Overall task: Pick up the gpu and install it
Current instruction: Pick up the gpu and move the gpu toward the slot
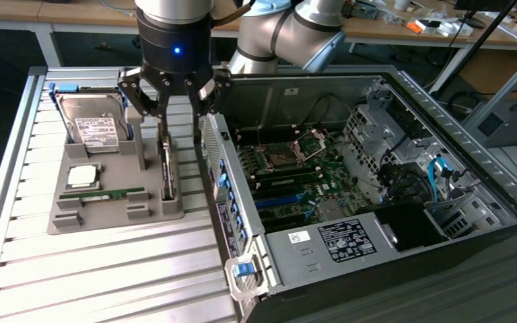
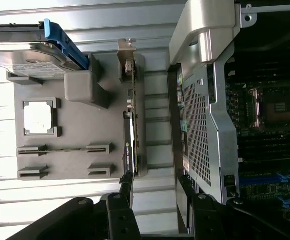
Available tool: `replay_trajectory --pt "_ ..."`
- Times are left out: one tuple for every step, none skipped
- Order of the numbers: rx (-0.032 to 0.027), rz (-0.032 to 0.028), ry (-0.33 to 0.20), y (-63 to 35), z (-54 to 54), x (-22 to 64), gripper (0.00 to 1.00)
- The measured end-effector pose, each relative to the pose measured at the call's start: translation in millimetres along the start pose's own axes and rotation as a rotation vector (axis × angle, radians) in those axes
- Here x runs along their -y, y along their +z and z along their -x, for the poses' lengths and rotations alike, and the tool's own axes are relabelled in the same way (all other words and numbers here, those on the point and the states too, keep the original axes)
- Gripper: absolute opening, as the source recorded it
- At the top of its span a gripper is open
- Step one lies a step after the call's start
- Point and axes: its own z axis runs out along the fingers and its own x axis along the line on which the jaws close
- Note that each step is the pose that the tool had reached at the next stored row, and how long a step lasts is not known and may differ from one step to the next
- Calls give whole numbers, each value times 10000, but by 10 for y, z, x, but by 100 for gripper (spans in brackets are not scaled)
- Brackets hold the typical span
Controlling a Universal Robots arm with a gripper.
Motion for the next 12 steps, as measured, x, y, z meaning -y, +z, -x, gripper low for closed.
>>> replay_trajectory --pt "0 0 0 4 0 0 48" --pt "0 0 0 9 0 1 48" --pt "0 1 0 13 -1 1 48" --pt "0 0 0 15 -1 1 48" --pt "1 1 0 19 -1 1 48" --pt "0 0 0 22 -1 1 48" --pt "0 0 0 24 -1 1 48" --pt "0 0 0 28 -1 1 48" --pt "0 0 0 31 -1 1 48" --pt "0 0 0 34 -2 2 48" --pt "0 0 0 38 -2 2 48" --pt "0 1 0 40 -2 2 48"
